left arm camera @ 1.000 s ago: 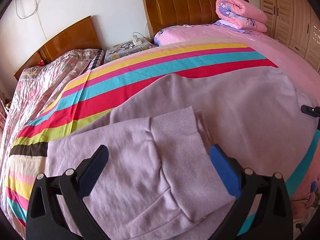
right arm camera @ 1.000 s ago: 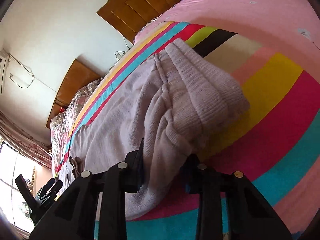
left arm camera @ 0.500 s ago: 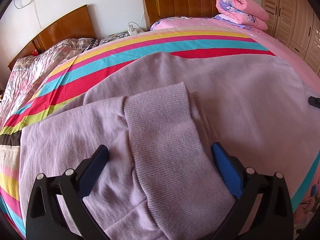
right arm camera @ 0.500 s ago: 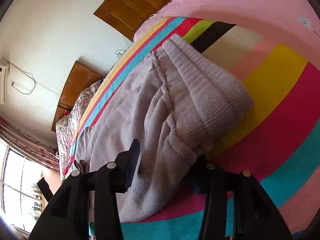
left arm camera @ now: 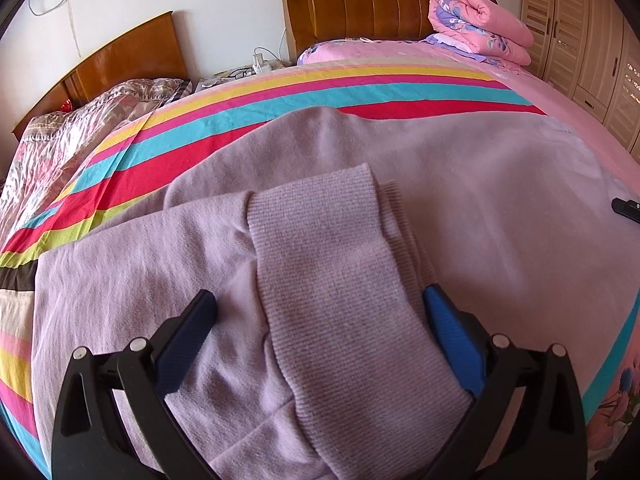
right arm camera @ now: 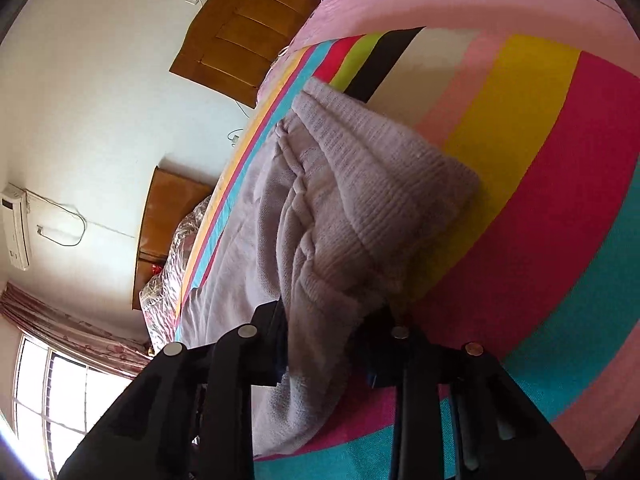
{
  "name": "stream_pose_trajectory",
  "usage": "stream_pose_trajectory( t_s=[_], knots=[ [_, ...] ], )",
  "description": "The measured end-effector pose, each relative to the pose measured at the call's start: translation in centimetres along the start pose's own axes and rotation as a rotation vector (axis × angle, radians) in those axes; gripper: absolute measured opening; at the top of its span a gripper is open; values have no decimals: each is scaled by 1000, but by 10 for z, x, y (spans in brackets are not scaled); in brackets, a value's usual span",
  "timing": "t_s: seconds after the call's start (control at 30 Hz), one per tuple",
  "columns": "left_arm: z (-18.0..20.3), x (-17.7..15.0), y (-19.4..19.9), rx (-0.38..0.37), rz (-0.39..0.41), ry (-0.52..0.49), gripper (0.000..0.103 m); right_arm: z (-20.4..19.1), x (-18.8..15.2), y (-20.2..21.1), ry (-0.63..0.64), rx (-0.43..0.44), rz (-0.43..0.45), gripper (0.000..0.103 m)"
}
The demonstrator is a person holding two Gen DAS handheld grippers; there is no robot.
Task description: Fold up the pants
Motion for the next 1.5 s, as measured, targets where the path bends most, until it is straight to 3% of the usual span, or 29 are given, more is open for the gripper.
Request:
stream_pose_trajectory(
  t_s=[0.3,0.4,0.47,0.5,0.57,0.73,0.83,0.9,1.0,1.07,1.13,1.2,1.27,1.33,1.4,1.47,1.5],
  knots=[
    [-2,1,2,-8,-2,2,102,-3,-4,1,39,-39,40,28],
    [-5,4,5,-36,-14,20,102,-18,-1,4,37,-4,65,23],
    [-16,7,18,-116,11,77,97,-47,2,11,145,-30,103,21],
    [-25,7,32,-168,45,115,97,-66,2,16,207,-35,124,21],
    [-48,7,64,-204,138,174,99,-111,0,23,353,-39,162,21],
    [-132,-14,111,-56,234,323,102,-238,-55,9,823,-52,184,21],
    [-187,-37,129,24,242,469,102,-299,-125,-19,1109,14,104,21],
    [-215,-52,139,66,248,542,102,-322,-181,-45,1266,76,-11,21],
    [-235,-70,151,93,246,588,102,-313,-268,-96,1497,99,-276,22],
    [-239,-81,156,71,234,591,102,-288,-306,-125,1583,49,-422,22],
    [-235,-88,156,58,220,586,102,-280,-315,-121,1632,59,-360,30],
    [-225,-90,152,15,206,572,102,-283,-305,-115,1608,92,-382,31],
    [-215,-87,146,-37,201,565,102,-282,-294,-112,1601,129,-400,38],
    [-208,-82,142,-42,195,551,102,-281,-288,-109,1598,155,-419,53],
    [-203,-78,139,-31,191,544,102,-289,-285,-109,1541,262,-483,73],
    [-202,-79,139,-16,196,553,102,-296,-290,-103,1470,391,-525,74],
    [-205,-80,140,-3,199,566,102,-300,-288,-101,1445,412,-529,73]
  ],
)
Point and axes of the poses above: each gripper's, at about its wrist camera, not at the fingertips, and y roughly against the way its jaws point, z to its right, x to its top, the point moved 1 cm from there along -y, roughly the way its jaws point, and after that the axes turned 3 degrees about y, right-handed, at the moved point
